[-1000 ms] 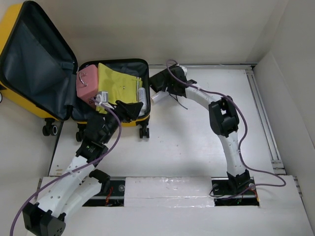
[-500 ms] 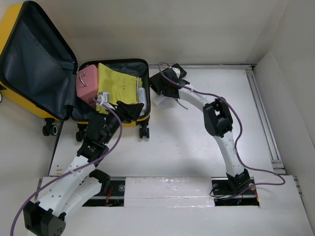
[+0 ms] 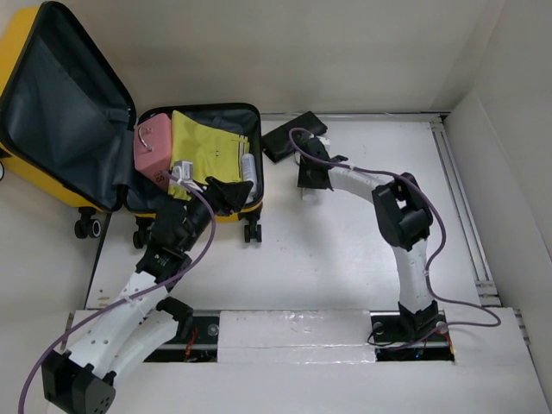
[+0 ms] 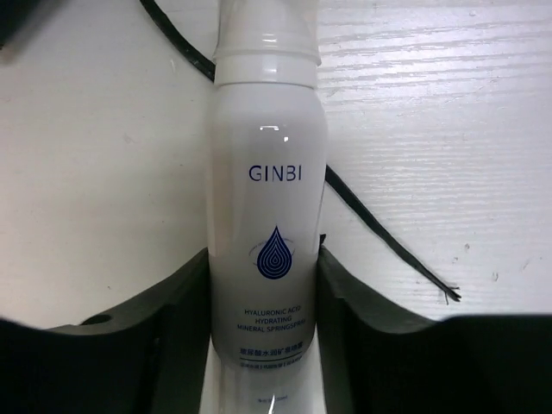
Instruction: Pack the luggage
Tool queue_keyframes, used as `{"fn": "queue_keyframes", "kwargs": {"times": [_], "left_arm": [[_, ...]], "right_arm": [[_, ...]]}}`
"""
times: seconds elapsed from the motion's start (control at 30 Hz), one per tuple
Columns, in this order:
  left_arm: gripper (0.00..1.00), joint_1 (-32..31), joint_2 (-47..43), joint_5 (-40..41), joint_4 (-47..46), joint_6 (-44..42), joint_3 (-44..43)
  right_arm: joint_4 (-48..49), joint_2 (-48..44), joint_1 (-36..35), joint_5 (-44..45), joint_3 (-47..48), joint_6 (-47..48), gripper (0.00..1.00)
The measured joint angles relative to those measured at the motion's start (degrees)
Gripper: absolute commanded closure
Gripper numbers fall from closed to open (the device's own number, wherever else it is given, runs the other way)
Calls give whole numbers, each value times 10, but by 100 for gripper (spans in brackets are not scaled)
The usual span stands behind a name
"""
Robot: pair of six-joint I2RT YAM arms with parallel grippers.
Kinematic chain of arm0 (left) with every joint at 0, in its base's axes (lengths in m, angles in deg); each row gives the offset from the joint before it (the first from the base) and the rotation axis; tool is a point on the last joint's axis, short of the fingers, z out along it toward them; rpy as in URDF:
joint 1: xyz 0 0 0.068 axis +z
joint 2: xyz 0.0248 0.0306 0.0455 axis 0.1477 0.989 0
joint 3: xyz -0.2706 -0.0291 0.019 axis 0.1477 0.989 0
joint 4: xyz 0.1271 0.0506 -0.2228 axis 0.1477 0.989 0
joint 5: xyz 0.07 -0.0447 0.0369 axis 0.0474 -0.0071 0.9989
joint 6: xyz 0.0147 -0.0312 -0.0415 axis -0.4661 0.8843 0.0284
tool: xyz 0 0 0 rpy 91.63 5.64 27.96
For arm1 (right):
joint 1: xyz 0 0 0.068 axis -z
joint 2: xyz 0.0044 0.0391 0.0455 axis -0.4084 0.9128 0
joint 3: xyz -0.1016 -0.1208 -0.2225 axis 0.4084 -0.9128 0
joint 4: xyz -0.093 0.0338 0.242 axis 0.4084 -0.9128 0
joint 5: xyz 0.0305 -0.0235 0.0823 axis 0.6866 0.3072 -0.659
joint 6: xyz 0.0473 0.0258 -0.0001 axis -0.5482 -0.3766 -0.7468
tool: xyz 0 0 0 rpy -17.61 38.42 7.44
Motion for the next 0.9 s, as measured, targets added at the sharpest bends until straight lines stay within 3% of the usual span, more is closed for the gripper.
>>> {"fn": "queue_keyframes", "kwargs": {"times": [0.03,0.27,0.53,0.57,0.63,0.77,0.9], "left_arm": [[41,0,2,0,1,0,0],[41,0,-2,1,10,-1,0],[41,0,-5,3,9,0,-3],[41,0,-7,5,9,0,-3],[42,0,-13,9,11,1,-5],[42,0,-34,21,15,2,-12],[42,0,-53,33,33,1,-21]], "right_arm": [[7,-4,4,-8,-8,1,69],[33,-90,18,-51,-100,18,69],[65,-224,-31,-128,-82,34,69],[74,-225,-44,-144,-65,34,67],[85,-208,-74,-174,-12,33,51],[100,-107,-117,-245,151,23,29],[110,-44,-120,-299,222,10,23]]}}
